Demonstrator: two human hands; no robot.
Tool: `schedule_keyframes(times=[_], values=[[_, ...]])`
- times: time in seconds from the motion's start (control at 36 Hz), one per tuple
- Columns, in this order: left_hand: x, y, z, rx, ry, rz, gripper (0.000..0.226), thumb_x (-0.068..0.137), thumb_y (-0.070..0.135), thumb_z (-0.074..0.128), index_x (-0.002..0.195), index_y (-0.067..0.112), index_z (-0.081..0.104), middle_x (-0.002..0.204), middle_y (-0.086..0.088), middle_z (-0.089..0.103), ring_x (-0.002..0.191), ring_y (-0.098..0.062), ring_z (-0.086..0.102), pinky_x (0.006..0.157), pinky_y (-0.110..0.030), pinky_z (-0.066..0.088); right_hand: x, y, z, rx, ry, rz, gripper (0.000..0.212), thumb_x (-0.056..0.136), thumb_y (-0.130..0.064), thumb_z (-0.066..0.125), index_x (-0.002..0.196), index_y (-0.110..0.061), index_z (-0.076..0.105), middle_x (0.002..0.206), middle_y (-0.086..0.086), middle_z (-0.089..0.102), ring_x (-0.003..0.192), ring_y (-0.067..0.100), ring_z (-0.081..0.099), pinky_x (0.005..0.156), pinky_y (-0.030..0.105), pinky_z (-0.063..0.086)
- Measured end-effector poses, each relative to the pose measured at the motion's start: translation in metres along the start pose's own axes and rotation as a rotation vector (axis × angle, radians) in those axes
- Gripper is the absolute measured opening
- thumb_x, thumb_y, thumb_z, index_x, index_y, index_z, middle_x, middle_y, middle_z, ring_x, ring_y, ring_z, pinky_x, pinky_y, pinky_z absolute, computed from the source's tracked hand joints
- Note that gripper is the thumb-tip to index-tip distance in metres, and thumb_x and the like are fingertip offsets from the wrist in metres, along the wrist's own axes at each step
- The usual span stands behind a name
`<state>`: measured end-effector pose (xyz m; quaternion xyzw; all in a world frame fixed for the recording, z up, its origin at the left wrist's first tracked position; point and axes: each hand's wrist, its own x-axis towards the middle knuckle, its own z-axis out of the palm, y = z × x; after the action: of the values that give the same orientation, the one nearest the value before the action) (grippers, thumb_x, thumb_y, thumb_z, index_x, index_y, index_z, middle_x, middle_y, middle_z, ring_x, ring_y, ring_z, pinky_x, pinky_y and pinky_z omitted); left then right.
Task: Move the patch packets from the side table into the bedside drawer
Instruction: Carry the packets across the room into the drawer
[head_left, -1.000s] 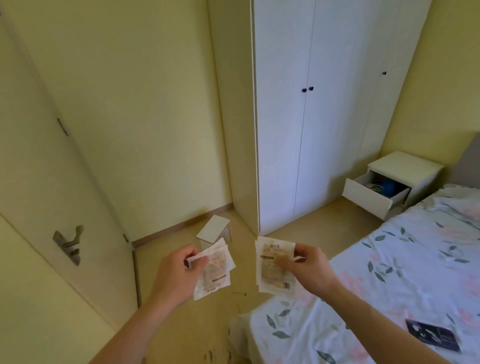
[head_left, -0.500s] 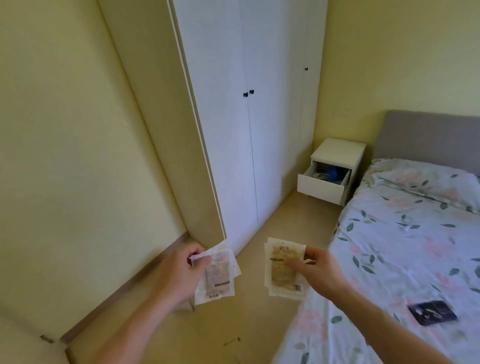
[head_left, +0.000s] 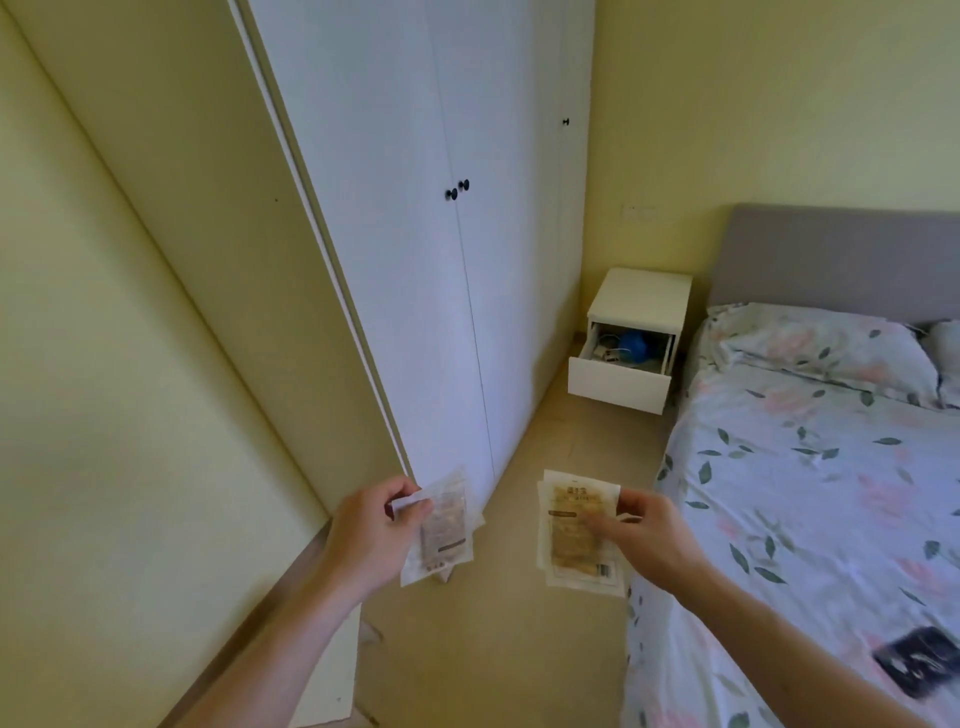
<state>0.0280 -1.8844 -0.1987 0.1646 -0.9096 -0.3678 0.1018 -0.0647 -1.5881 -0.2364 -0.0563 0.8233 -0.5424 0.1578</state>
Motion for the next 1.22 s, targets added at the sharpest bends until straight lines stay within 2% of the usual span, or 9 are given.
schedule_keyframes(times=[0.25, 0.42, 0.56, 0.67, 0.78, 0.83, 0.92, 1.03, 1.22], values=[[0.147, -0.022, 0.017, -0.082, -0.137, 0.089, 0.022, 0.092, 0.024, 0.07, 0.072, 0.019, 0.064, 0.055, -0.004, 0.057, 0.044, -0.007, 0.041, 0.045, -0.016, 0.034, 0.123, -0.025, 0.012, 0.015, 0.12, 0.067, 0.01, 0.086, -0.031, 0.076, 0.095, -0.032, 0.073, 0.09, -0.013, 0.077, 0.081, 0.003, 0.073, 0.073, 0.024, 0.056], [0.251, -0.042, 0.03, -0.095, -0.222, 0.115, 0.021, 0.093, 0.03, 0.068, 0.074, 0.023, 0.064, 0.063, -0.005, 0.063, 0.047, -0.008, 0.046, 0.049, -0.02, 0.036, 0.198, -0.044, 0.027, 0.105, 0.203, 0.127, 0.009, 0.088, -0.028, 0.074, 0.097, -0.027, 0.074, 0.091, -0.013, 0.077, 0.086, 0.006, 0.074, 0.086, 0.036, 0.058], [0.326, -0.024, 0.066, -0.074, -0.339, 0.142, 0.021, 0.093, 0.029, 0.067, 0.073, 0.023, 0.064, 0.065, 0.004, 0.064, 0.057, -0.014, 0.054, 0.057, -0.026, 0.042, 0.238, -0.04, 0.019, 0.157, 0.306, 0.227, 0.01, 0.088, -0.029, 0.075, 0.097, -0.026, 0.075, 0.091, -0.013, 0.077, 0.086, 0.006, 0.074, 0.085, 0.035, 0.059], [0.381, 0.006, 0.109, -0.076, -0.445, 0.19, 0.021, 0.094, 0.03, 0.066, 0.075, 0.02, 0.063, 0.069, 0.006, 0.064, 0.056, -0.01, 0.051, 0.054, -0.021, 0.041, 0.265, -0.029, -0.01, 0.186, 0.432, 0.27, 0.007, 0.089, -0.028, 0.073, 0.096, -0.025, 0.075, 0.087, -0.013, 0.077, 0.082, 0.004, 0.072, 0.072, 0.024, 0.054], [0.44, 0.039, 0.156, -0.065, -0.501, 0.257, 0.021, 0.095, 0.029, 0.065, 0.076, 0.02, 0.062, 0.07, 0.008, 0.061, 0.061, -0.01, 0.054, 0.047, -0.012, 0.038, 0.308, -0.007, -0.049, 0.204, 0.525, 0.335, 0.006, 0.092, -0.021, 0.07, 0.097, -0.02, 0.075, 0.088, -0.009, 0.077, 0.087, 0.011, 0.073, 0.081, 0.033, 0.057], [0.468, 0.055, 0.18, -0.071, -0.515, 0.277, 0.025, 0.095, 0.029, 0.065, 0.073, 0.022, 0.058, 0.071, 0.008, 0.061, 0.065, -0.011, 0.057, 0.046, -0.012, 0.039, 0.334, 0.002, -0.067, 0.211, 0.56, 0.348, 0.007, 0.094, -0.018, 0.068, 0.095, -0.02, 0.075, 0.089, -0.007, 0.077, 0.087, 0.015, 0.072, 0.074, 0.031, 0.055], [0.515, 0.076, 0.217, -0.054, -0.556, 0.277, 0.022, 0.096, 0.033, 0.064, 0.077, 0.022, 0.06, 0.081, 0.008, 0.066, 0.077, -0.011, 0.064, 0.051, -0.016, 0.047, 0.376, 0.011, -0.096, 0.217, 0.573, 0.377, 0.01, 0.095, -0.017, 0.065, 0.094, -0.022, 0.075, 0.087, -0.007, 0.077, 0.083, 0.016, 0.072, 0.066, 0.027, 0.049], [0.575, 0.105, 0.256, -0.051, -0.577, 0.25, 0.02, 0.095, 0.034, 0.064, 0.082, 0.019, 0.063, 0.085, 0.007, 0.069, 0.083, -0.012, 0.067, 0.055, -0.016, 0.052, 0.434, 0.022, -0.136, 0.209, 0.545, 0.407, 0.009, 0.094, -0.019, 0.068, 0.093, -0.023, 0.076, 0.087, -0.008, 0.078, 0.083, 0.014, 0.074, 0.076, 0.031, 0.057], [0.668, 0.136, 0.314, -0.035, -0.541, 0.205, 0.021, 0.096, 0.032, 0.063, 0.08, 0.019, 0.064, 0.083, 0.007, 0.067, 0.081, -0.015, 0.065, 0.054, -0.018, 0.046, 0.534, 0.023, -0.2, 0.201, 0.554, 0.428, 0.006, 0.09, -0.023, 0.072, 0.094, -0.026, 0.075, 0.086, -0.01, 0.077, 0.08, 0.008, 0.073, 0.07, 0.025, 0.056]])
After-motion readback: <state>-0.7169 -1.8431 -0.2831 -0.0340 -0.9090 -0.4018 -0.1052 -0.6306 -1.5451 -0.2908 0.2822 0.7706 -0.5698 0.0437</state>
